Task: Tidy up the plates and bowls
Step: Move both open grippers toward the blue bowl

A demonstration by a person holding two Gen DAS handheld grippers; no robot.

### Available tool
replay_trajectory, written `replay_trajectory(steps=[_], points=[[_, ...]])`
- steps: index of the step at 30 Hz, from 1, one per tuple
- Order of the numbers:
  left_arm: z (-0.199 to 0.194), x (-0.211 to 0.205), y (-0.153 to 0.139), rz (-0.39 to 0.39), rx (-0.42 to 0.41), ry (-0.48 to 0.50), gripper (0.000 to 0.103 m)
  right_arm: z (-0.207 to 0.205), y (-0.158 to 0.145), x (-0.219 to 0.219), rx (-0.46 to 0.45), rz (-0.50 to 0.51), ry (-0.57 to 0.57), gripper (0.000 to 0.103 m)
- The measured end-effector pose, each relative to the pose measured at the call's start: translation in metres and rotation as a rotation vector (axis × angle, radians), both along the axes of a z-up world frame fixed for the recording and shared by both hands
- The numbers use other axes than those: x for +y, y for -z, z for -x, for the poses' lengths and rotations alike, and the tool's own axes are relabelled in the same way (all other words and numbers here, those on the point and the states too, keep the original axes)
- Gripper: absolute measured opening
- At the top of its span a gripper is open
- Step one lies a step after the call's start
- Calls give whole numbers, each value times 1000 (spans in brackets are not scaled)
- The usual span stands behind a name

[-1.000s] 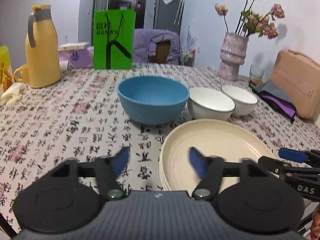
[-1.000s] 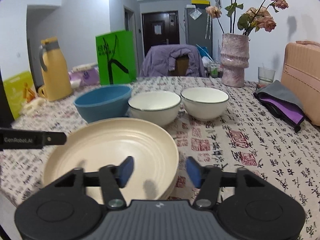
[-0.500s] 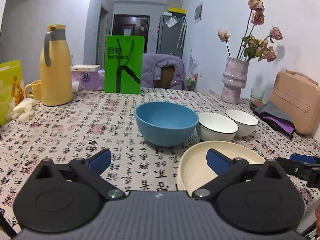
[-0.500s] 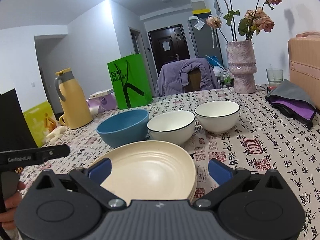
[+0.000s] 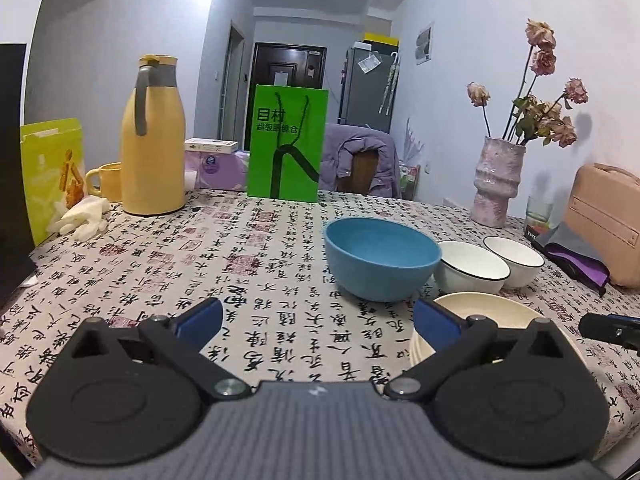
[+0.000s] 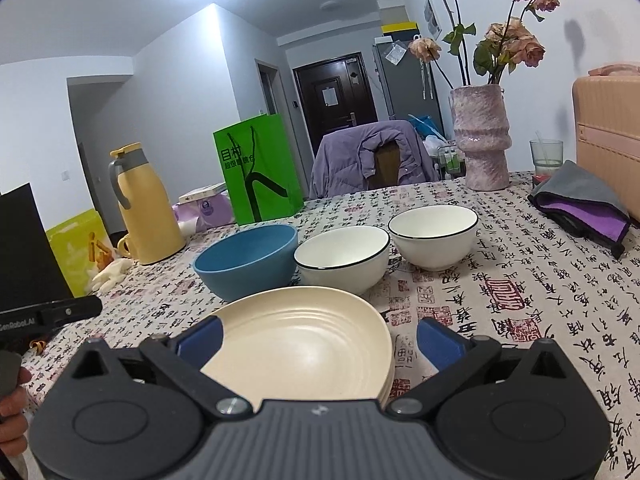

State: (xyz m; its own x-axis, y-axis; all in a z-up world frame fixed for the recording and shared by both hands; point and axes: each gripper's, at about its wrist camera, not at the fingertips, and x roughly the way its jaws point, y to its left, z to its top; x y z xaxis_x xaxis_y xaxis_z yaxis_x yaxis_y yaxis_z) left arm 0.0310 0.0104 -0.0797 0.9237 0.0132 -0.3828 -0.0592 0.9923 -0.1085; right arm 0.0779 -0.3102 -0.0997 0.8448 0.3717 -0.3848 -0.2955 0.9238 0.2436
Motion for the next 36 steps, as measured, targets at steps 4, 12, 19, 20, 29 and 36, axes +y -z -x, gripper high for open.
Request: replay_trajectory(steps=[4, 12, 19, 20, 29, 36], points=[[1, 7, 0, 6, -3, 0, 103, -2, -2, 5, 2, 9, -2, 103], [0, 21, -2, 7, -7, -10, 103, -12, -7, 20, 9, 18, -12, 103], [-3, 36, -12, 10, -10, -31, 103, -22, -16, 32, 13, 18, -24, 103], [-3, 37, -14, 9, -9, -32, 103, -24, -17, 34, 13, 18, -26, 103], [-10, 47, -28, 9, -27, -41, 103, -39, -26, 45, 30, 36, -37, 103], [-22, 53, -33, 12, -26, -49, 103, -55, -33, 51, 29, 42, -36, 103]])
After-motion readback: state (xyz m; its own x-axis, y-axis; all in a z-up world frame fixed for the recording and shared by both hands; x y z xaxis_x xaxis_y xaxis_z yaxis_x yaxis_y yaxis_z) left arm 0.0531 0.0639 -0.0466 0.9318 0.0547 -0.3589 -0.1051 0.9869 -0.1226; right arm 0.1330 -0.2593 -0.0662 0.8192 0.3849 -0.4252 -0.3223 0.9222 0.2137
